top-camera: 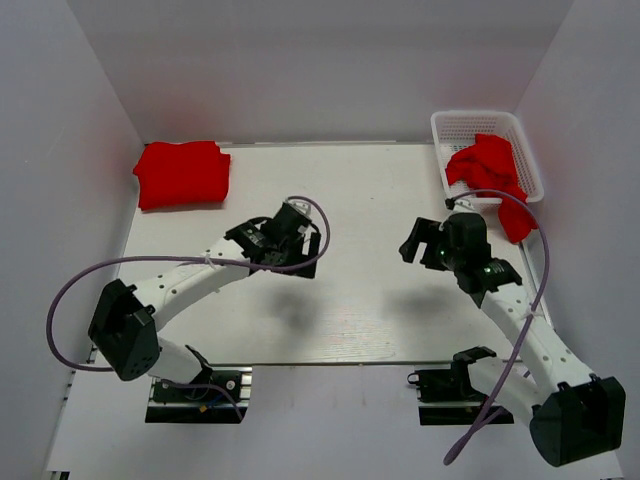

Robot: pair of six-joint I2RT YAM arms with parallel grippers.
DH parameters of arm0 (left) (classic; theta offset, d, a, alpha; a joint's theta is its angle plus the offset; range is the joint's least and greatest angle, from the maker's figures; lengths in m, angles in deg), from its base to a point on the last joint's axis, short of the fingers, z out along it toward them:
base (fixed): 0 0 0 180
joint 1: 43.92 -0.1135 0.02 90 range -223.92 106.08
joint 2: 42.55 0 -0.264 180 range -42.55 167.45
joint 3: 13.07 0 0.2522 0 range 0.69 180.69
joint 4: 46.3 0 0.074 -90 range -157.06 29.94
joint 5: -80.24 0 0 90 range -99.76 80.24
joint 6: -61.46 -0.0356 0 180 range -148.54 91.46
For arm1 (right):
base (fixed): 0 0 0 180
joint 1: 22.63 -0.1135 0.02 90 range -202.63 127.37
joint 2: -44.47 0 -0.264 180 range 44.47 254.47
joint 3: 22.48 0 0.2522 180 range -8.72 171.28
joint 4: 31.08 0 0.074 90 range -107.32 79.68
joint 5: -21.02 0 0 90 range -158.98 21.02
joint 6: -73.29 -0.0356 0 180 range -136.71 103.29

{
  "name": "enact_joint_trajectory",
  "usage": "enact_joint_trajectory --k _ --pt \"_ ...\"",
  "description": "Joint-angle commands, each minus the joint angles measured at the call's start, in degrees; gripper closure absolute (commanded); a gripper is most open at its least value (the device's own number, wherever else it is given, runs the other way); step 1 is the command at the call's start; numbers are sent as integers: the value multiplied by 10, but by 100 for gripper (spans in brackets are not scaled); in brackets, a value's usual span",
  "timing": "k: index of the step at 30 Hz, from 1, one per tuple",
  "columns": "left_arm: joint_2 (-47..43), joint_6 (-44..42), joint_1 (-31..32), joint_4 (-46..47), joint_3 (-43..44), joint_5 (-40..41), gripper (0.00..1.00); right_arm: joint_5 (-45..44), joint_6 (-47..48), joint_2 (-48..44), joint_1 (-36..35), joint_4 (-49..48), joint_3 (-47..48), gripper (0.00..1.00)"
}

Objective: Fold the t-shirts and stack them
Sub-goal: Put the neatly folded tshirt into the corner of the board with the left arm

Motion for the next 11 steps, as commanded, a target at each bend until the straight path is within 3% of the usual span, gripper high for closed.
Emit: enact_joint_trajectory --k 1,7,11 --pt "-22 59 31 -31 -8 56 0 7 -10 -40 -1 -20 -28 10" --pt "-97 59 55 -46 -21 154 0 36 -7 -66 0 -7 -46 10" --pt "-112 59 55 -70 -16 159 0 39 -9 -69 -1 5 -49 10"
